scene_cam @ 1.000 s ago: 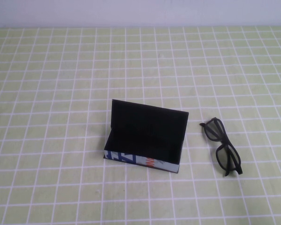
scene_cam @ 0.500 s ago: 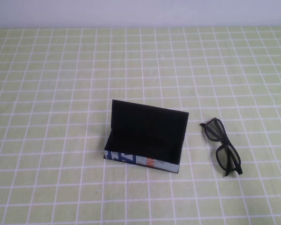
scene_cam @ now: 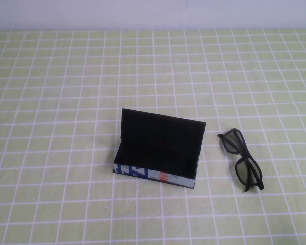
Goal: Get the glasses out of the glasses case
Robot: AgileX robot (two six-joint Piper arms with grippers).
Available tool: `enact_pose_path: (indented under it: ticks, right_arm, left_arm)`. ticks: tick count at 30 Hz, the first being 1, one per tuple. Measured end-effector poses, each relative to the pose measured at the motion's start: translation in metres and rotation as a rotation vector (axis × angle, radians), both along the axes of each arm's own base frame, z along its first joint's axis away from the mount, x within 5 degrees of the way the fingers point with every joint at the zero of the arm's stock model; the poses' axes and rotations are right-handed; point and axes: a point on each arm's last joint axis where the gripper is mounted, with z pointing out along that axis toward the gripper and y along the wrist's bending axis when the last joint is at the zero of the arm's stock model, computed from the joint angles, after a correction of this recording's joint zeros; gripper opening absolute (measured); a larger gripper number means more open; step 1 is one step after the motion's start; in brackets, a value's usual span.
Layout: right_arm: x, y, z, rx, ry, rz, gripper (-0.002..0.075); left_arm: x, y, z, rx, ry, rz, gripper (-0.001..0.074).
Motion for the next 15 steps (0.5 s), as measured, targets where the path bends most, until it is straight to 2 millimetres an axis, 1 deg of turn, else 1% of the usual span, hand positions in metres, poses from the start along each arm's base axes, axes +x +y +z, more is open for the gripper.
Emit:
enact_pose_path:
  ticks: [15]
  right_arm:
    - [-0.0002, 0.0000, -0.0008, -0.001, 0.009, 0.001, -0.0017]
  left_arm:
    - [0.0000, 0.0000, 0.0000, 0.000, 0.000, 0.000, -0.0004]
